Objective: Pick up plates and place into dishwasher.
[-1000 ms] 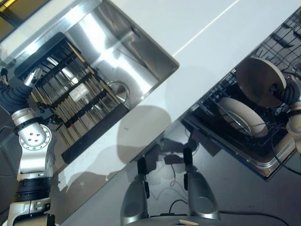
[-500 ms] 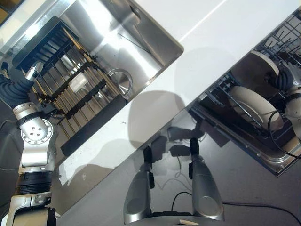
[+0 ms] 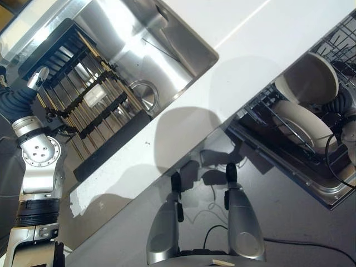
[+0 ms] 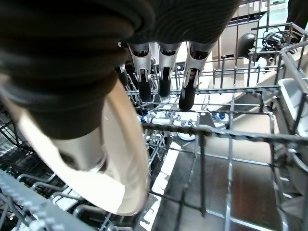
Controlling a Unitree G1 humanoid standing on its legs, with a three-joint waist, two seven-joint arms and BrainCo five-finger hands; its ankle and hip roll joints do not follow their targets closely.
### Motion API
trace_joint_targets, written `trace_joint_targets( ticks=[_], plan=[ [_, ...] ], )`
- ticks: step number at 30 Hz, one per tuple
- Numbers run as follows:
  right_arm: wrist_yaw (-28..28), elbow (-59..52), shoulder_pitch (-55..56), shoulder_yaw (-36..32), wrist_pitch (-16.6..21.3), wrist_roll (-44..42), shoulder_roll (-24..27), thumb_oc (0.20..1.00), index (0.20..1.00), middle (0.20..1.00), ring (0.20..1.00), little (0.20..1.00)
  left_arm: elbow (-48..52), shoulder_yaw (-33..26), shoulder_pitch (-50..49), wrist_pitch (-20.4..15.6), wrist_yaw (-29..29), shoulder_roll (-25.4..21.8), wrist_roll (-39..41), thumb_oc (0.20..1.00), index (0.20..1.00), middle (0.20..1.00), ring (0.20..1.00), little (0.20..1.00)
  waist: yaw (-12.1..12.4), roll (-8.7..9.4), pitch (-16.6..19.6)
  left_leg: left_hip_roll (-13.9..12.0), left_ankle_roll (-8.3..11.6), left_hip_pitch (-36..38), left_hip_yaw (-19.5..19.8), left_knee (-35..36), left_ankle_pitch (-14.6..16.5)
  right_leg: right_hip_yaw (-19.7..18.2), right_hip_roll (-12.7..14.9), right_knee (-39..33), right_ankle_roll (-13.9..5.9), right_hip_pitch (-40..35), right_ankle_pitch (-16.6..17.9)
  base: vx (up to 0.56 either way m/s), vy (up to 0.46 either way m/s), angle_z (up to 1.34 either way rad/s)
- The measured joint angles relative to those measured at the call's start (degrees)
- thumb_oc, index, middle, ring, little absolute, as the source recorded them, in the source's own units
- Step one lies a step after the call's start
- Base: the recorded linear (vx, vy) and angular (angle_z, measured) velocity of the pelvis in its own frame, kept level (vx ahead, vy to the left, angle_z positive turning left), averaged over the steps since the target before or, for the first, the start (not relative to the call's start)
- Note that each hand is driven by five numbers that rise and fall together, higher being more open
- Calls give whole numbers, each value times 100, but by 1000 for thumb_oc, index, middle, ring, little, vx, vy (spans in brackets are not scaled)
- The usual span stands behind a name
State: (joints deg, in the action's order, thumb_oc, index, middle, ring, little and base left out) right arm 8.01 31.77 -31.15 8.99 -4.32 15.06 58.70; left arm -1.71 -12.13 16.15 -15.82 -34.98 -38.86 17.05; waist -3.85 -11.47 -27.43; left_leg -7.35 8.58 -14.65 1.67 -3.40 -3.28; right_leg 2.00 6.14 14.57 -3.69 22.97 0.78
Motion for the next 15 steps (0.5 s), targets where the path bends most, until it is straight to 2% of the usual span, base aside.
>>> trace_joint_targets(
  ticks=[9, 15],
  plan=[
    [1, -137, 145, -61, -34, -53, -84, 1000, 1000, 1000, 1000, 1000, -8, 40, -26, 25, 126, 7, 4, 1000, 1000, 1000, 1000, 1000, 6, -5, 3, -11, -16, 201, -25, 24, -14, 50, 7, -88, -16, -256, -9, 3, 5, 2],
    [304, -485, 455, -696, -80, -236, -172, 1000, 1000, 1000, 1000, 1000, -9, 40, -48, 28, 178, 14, 6, 1000, 1000, 1000, 1000, 1000, -27, -9, 7, -14, -17, 242, -34, 41, -16, 51, 8, -93, -10, -301, 0, 10, 19, 0]
  ],
)
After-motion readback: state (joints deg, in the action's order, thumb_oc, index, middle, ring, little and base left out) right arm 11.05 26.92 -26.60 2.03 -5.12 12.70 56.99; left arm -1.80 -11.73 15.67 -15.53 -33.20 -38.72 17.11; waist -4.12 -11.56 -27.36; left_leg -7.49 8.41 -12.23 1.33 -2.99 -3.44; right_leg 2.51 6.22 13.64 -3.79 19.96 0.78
